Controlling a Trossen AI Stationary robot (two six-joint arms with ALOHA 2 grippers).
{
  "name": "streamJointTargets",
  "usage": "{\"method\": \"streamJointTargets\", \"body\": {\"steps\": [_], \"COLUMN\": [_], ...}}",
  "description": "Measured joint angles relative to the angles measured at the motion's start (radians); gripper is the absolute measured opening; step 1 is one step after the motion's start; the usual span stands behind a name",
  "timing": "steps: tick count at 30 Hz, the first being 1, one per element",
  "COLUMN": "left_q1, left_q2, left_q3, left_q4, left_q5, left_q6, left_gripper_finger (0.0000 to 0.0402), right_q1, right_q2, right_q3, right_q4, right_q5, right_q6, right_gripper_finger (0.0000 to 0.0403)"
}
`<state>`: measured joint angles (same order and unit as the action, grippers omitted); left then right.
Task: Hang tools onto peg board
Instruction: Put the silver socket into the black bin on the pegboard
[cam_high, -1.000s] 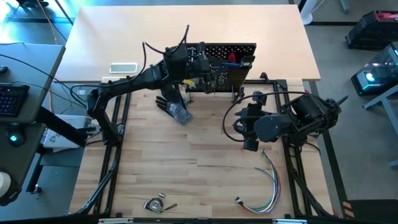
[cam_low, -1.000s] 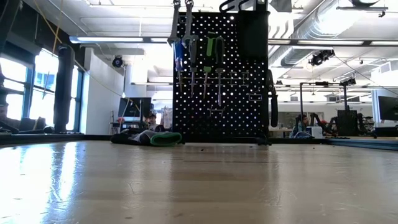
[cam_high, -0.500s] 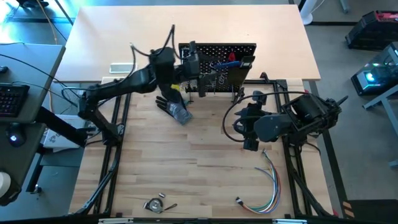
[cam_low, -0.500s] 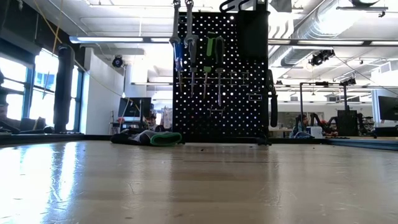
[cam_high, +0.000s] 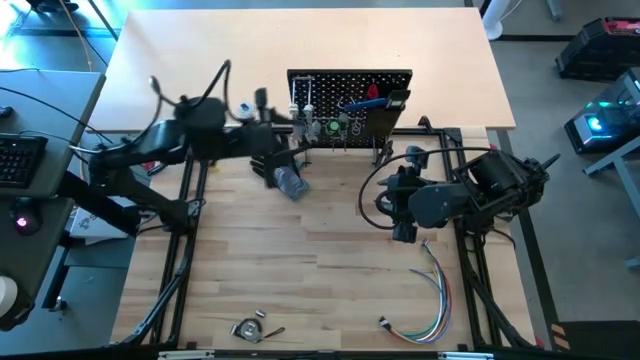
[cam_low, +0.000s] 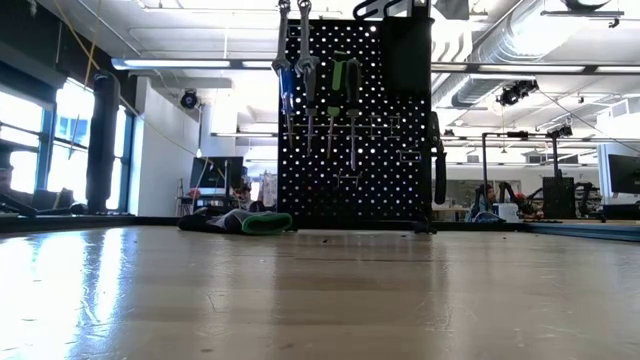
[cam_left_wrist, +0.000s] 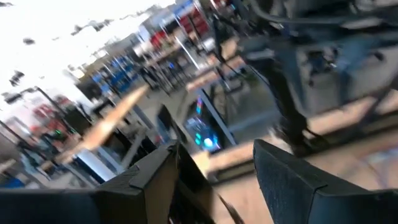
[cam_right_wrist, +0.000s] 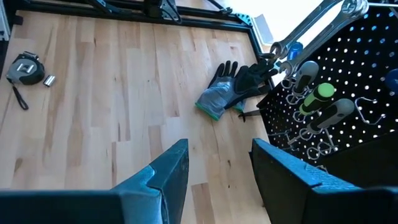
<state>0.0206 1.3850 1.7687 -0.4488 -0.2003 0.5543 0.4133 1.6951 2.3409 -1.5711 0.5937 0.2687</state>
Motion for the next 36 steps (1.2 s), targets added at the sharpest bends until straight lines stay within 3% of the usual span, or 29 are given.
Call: {"method": "streamJointTargets", "body": {"steps": [7, 14, 18, 25, 36], "left_q1": [-0.132, -0.259, -0.338, -0.467, -0.692], "left_q2": [-0.095, -0.130, -0.130, -0.129, -0.128], "left_q3": [0.000, 0.000, -0.049, -0.291, -0.735], "left_q4": [-0.360, -0.664, -0.763, -0.749, -0.406], "left_q5": [-0.078, 0.042, 0.047, 0.049, 0.094], "left_q6": [-0.143, -0.378, -0.500, -0.688, -1.033], "left_gripper_finger": [0.0200, 0.0200, 0.0200, 0.0200, 0.0200], "right_q1": [0.000, 0.000, 0.000, 0.000, 0.000], "right_q2": [0.000, 0.000, 0.004, 0.039, 0.154], "right_q3": [0.000, 0.000, 0.000, 0.000, 0.000], "right_q4": [0.000, 0.000, 0.000, 0.000, 0.000], "right_q5": [-0.046, -0.120, -0.135, -0.146, -0.231], "right_q6": [-0.013, -0.055, -0.070, -0.113, -0.173], "right_gripper_finger": [0.0167, 0.0167, 0.0167, 0.0167, 0.0167]}}
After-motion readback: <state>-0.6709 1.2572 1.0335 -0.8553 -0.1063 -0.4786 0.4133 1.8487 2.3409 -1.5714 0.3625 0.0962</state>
